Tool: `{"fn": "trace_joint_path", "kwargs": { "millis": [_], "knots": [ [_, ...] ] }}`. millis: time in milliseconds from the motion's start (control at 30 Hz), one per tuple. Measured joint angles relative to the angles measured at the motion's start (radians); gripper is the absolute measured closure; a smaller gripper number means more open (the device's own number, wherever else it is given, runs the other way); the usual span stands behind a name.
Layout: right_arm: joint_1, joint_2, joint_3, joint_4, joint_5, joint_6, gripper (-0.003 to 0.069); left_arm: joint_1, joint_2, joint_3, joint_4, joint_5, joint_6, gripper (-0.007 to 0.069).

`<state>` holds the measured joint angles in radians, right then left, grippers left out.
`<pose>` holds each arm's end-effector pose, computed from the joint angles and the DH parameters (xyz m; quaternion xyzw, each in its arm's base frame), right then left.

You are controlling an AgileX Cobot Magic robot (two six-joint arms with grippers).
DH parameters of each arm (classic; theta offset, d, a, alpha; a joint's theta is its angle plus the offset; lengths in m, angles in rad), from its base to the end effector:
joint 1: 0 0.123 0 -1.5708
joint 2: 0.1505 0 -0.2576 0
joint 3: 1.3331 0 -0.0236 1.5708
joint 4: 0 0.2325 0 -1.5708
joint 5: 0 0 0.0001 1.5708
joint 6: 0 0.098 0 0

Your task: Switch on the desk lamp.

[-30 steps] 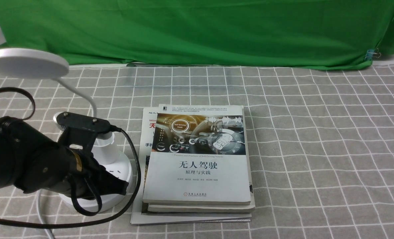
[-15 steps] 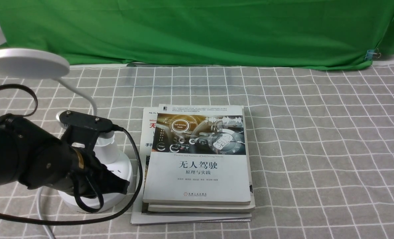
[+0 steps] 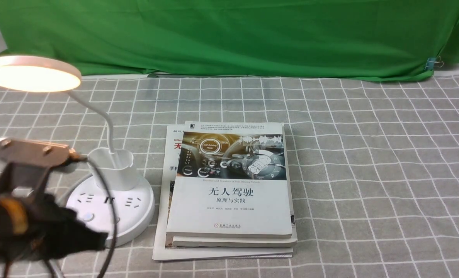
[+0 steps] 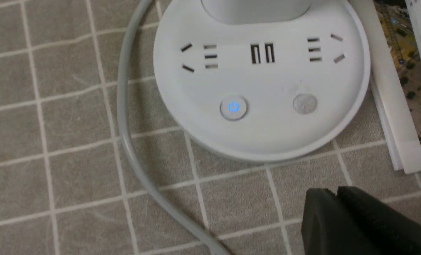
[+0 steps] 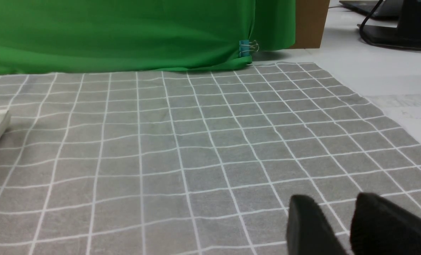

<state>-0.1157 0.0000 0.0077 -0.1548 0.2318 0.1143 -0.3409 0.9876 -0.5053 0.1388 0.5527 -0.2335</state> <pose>0.0711 -0.0118 0.1889 0.0416 0.7568 -0.0629 0.6493 0.1654 -0.0511 0.2100 0.0959 0.9458 -0.0360 0.3082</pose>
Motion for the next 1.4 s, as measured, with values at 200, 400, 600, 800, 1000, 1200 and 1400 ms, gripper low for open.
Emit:
{"fn": "trace_joint_path", "kwargs": {
  "millis": [200, 400, 600, 800, 1000, 1200, 1400],
  "knots": [
    [0.0, 0.0, 0.0, 0.0, 0.0, 0.0, 0.0414, 0.0, -0.283, 0.108, -0.021, -0.135, -0.029, 0.0606],
    [0.0, 0.0, 0.0, 0.0, 0.0, 0.0, 0.0414, 0.0, -0.504, 0.126, -0.019, -0.201, -0.029, 0.0606],
    [0.0, 0.0, 0.0, 0.0, 0.0, 0.0, 0.0414, 0.0, -0.606, 0.126, -0.019, -0.205, -0.029, 0.0606],
    [0.0, 0.0, 0.0, 0.0, 0.0, 0.0, 0.0414, 0.0, -0.613, 0.126, -0.019, -0.205, -0.029, 0.0606],
    [0.0, 0.0, 0.0, 0.0, 0.0, 0.0, 0.0414, 0.0, -0.615, 0.142, -0.016, -0.219, -0.029, 0.0606],
    [0.0, 0.0, 0.0, 0.0, 0.0, 0.0, 0.0414, 0.001, -0.652, 0.16, -0.022, -0.22, -0.029, 0.0606],
    [0.0, 0.0, 0.0, 0.0, 0.0, 0.0, 0.0414, 0.095, -0.84, 0.241, -0.057, -0.305, -0.029, 0.0606]
  ]
}}
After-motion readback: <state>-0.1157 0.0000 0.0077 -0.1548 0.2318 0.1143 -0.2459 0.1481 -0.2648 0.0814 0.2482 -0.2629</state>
